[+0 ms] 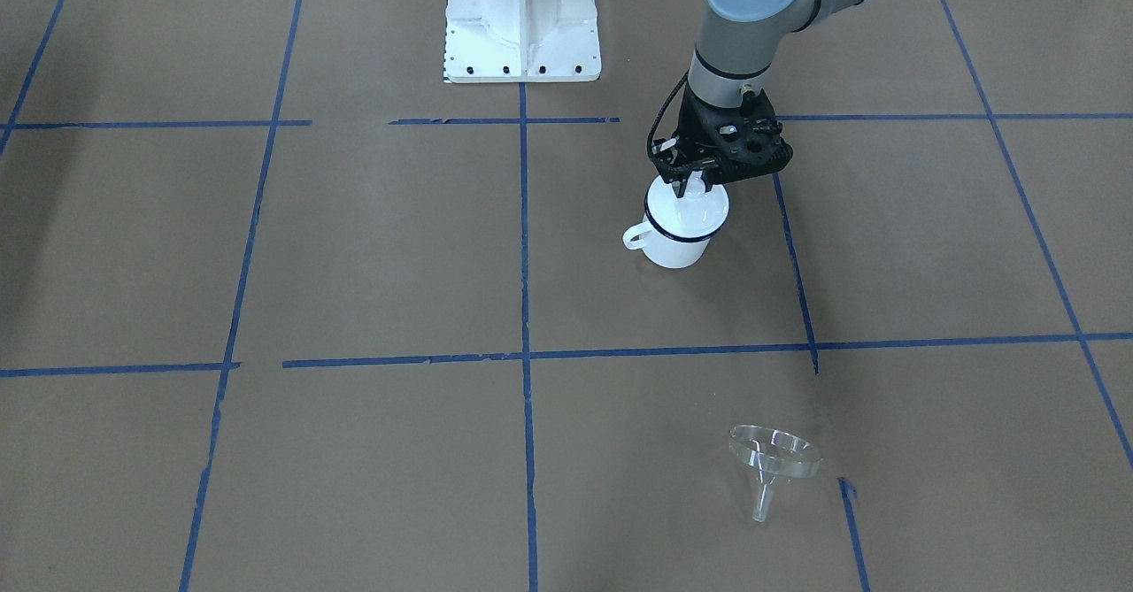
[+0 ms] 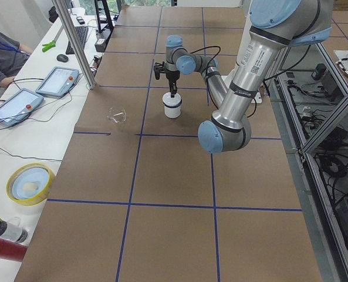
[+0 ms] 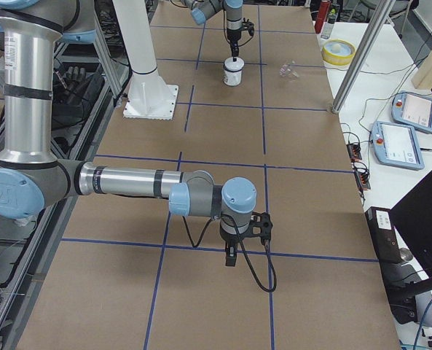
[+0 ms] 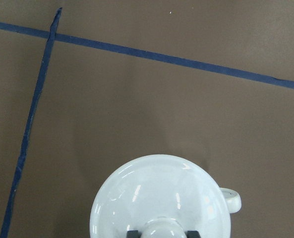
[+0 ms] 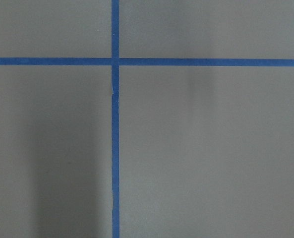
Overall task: Remove funnel from cup
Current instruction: 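Lower the white funnel spout-first into the mug with the left gripper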
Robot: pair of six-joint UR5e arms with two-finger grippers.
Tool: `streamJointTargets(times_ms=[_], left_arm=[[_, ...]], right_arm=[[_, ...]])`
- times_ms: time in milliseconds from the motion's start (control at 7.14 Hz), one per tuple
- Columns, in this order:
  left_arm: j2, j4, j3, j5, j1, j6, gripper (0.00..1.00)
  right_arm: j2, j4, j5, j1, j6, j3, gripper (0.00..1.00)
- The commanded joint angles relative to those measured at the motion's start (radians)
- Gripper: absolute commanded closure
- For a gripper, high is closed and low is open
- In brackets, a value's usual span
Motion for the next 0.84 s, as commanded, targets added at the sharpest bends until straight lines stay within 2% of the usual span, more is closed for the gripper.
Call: streamJointTargets(times_ms=[0,701], left_arm=[[0.000,0.000,0.005,0.000,0.001,0.000,1.00],[0.000,-0.015,0.017,0.000,0.004,0.002,1.00]], right_arm=[[0.000,0.000,0.000,0.000,0.000,0.000,0.00],[0.000,0.000,0.000,0.000,0.000,0.000,0.00]])
